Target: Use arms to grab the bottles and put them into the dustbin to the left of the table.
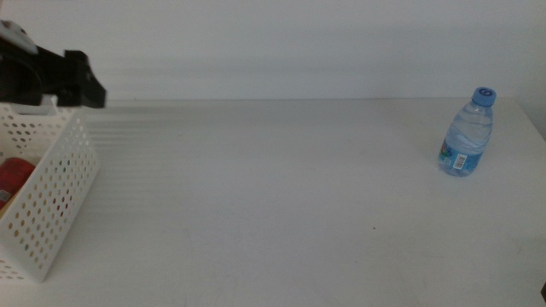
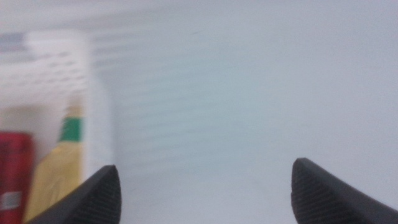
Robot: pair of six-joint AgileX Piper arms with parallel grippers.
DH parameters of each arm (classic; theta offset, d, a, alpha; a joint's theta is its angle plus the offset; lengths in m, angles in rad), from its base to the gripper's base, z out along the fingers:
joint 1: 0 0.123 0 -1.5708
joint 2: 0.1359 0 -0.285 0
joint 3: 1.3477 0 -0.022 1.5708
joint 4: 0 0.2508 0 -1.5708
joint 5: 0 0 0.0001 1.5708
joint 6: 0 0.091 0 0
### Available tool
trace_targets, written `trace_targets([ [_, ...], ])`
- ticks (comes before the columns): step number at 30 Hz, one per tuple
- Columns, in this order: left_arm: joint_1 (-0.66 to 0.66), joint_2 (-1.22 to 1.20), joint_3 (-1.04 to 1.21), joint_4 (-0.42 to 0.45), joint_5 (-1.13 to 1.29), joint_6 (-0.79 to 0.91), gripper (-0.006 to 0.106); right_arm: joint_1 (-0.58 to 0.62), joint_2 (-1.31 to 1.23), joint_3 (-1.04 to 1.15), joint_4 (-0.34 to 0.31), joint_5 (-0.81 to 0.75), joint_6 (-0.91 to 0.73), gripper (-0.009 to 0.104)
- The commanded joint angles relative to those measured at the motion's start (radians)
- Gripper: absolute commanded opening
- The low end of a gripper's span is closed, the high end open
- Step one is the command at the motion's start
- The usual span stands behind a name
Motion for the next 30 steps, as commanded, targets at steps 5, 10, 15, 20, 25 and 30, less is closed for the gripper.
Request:
trace_targets([
  [5, -0.138, -0.258, 0.166, -0.034, -0.177, -0.003, 0.09, -0.005, -0.027, -0.009, -0.01, -0.07, -0.01, 0.06],
  [10, -0.206, -0.402, 0.276, -0.021, -0.227, -0.045, 0.09, -0.005, -0.027, -0.009, -0.01, -0.07, -0.01, 0.06],
  [15, -0.309, -0.514, 0.404, 0.128, -0.266, -0.22, 0.09, -0.005, -0.027, -0.009, -0.01, -0.07, -0.01, 0.06],
  [20, -0.441, -0.627, 0.512, 0.181, -0.299, -0.303, 0.09, -0.005, -0.027, -0.009, -0.01, -0.07, -0.01, 0.06],
  [25, -0.565, -0.736, 0.641, 0.169, -0.411, -0.32, 0.09, -0.005, -0.027, -0.009, -0.01, -0.07, -0.01, 0.06],
  [30, -0.637, -0.782, 0.676, 0.186, -0.443, -0.32, 0.09, -0.005, -0.027, -0.009, -0.01, -0.07, -0.01, 0.06],
])
